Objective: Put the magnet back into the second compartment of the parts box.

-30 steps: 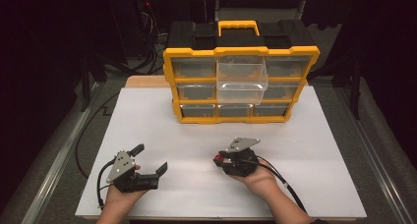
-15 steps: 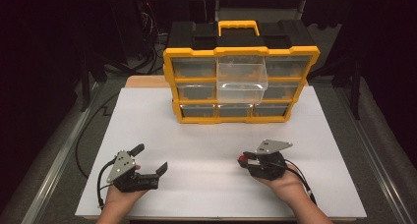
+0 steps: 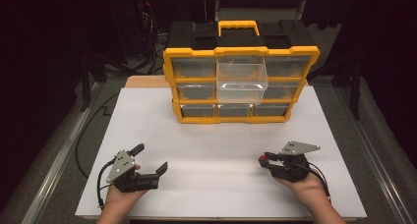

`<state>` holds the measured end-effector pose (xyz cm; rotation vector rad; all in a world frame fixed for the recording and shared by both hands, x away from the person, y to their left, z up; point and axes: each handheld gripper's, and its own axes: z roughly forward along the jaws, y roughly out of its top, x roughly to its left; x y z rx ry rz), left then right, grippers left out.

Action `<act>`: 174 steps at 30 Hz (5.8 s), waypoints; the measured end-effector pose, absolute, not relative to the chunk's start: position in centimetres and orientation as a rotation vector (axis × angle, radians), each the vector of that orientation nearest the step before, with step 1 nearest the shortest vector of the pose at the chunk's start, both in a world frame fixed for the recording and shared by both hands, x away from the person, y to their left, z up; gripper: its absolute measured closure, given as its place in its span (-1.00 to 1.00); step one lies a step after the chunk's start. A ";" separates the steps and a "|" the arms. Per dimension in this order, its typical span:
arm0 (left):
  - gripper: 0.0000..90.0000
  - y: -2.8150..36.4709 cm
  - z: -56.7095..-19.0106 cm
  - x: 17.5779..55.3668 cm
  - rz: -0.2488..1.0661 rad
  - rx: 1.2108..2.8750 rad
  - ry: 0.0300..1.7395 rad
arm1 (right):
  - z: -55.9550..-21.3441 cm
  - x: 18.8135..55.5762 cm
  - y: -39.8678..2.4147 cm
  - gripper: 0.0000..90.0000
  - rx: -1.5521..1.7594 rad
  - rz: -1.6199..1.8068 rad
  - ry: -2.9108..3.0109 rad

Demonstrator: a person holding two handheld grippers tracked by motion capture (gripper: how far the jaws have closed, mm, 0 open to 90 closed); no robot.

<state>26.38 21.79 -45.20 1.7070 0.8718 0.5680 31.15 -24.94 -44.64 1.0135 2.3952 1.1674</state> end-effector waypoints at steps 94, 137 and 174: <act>-0.99 21.5 -45.3 26.3 0.564 1.730 0.833 | -35.2 33.8 -22.4 0.43 0.773 0.414 2.991; -0.99 21.5 -45.3 26.3 0.557 1.722 0.827 | -26.8 34.2 -21.6 0.43 0.746 0.402 3.006; -0.99 21.4 -45.3 26.2 0.558 1.740 0.815 | -20.3 34.8 -20.9 0.43 0.729 0.408 2.962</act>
